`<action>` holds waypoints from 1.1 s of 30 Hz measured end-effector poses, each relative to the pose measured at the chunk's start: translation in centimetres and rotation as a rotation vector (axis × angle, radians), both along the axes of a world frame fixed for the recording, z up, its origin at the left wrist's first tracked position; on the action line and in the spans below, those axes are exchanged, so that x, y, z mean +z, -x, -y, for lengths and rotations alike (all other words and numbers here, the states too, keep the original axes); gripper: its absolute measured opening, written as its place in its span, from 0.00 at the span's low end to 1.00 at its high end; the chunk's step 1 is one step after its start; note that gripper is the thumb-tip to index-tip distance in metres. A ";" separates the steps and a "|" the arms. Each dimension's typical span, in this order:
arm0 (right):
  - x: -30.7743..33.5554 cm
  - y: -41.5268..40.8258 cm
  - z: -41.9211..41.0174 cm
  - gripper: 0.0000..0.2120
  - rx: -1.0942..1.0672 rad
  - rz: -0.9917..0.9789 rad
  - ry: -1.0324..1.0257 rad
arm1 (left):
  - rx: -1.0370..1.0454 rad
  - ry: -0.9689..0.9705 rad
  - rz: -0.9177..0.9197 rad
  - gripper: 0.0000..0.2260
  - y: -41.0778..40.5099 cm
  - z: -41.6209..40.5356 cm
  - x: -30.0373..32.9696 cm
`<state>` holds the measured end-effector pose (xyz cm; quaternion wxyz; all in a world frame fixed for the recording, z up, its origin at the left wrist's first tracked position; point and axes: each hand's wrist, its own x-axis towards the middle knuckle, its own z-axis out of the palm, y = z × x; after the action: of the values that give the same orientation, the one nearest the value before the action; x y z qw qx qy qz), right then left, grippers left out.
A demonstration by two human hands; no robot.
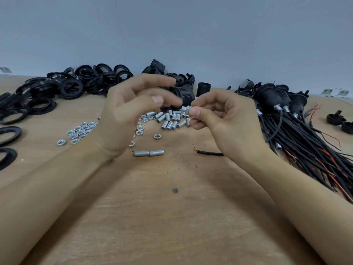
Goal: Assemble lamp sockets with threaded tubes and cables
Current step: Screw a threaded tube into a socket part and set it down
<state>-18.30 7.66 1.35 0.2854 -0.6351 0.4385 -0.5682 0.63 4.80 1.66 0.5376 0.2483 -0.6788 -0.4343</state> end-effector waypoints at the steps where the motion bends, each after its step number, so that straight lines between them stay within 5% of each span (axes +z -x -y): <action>1: 0.0 0.0 0.0 0.06 -0.001 0.002 -0.001 | -0.007 0.001 0.037 0.20 0.0 0.0 -0.1; 4: 0.0 0.0 0.0 0.06 0.007 0.010 0.005 | -0.084 -0.003 0.081 0.25 0.2 -0.3 -0.2; 8: -0.1 0.1 0.2 0.05 -0.005 0.026 0.002 | 0.030 0.071 0.024 0.18 -0.2 -0.3 0.1; 14: -0.1 0.3 0.4 0.05 0.005 0.062 -0.036 | 0.173 0.250 0.324 0.15 0.3 -0.3 -1.2; 27: 0.0 2.3 1.8 0.05 -0.109 0.675 -0.445 | 0.446 0.461 0.602 0.13 -0.4 0.2 -1.6; 33: 0.1 2.9 2.0 0.03 -0.106 0.705 -0.506 | 0.506 0.445 0.755 0.09 1.1 3.1 0.2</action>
<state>-21.17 5.63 1.40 0.5347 -0.2889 0.4718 -0.6388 -0.51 1.73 1.90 0.3831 0.4243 -0.8204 -0.0152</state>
